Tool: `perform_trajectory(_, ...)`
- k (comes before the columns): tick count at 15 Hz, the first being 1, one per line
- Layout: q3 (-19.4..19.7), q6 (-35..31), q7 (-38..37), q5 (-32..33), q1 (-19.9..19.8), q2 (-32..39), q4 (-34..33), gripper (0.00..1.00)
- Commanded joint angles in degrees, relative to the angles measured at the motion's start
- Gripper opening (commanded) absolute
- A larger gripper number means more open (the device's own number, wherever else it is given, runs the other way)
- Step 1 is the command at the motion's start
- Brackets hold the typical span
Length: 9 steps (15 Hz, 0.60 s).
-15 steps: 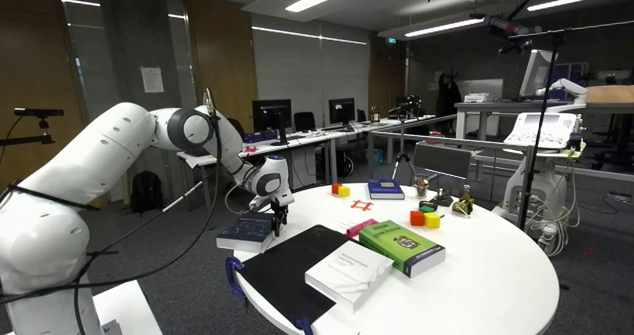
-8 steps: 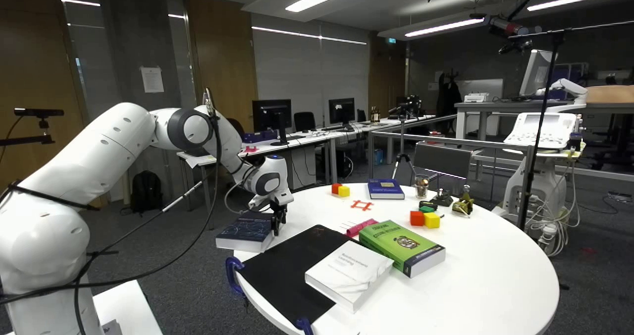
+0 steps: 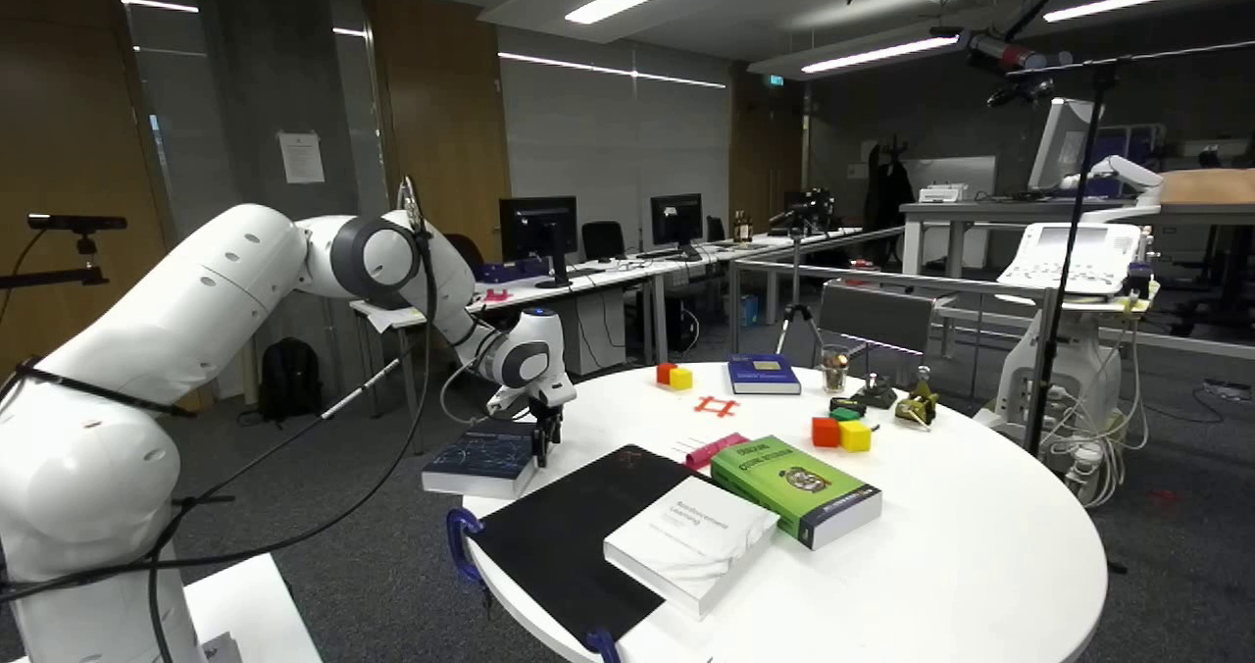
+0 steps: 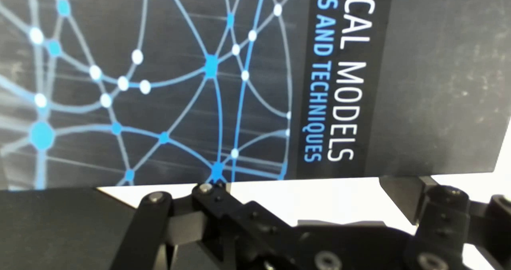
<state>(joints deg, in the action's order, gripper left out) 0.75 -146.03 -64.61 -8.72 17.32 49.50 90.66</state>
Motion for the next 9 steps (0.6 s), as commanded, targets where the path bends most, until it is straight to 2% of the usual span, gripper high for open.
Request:
perform_trajectory(1, -0.11, 2.81, 0.64, 0.99, 0.27, 0.82, -2.29, 1.0)
perform_trajectory(9, 1.96, 4.69, 0.22, 4.44, 1.02, -0.4, -3.58, 1.0)
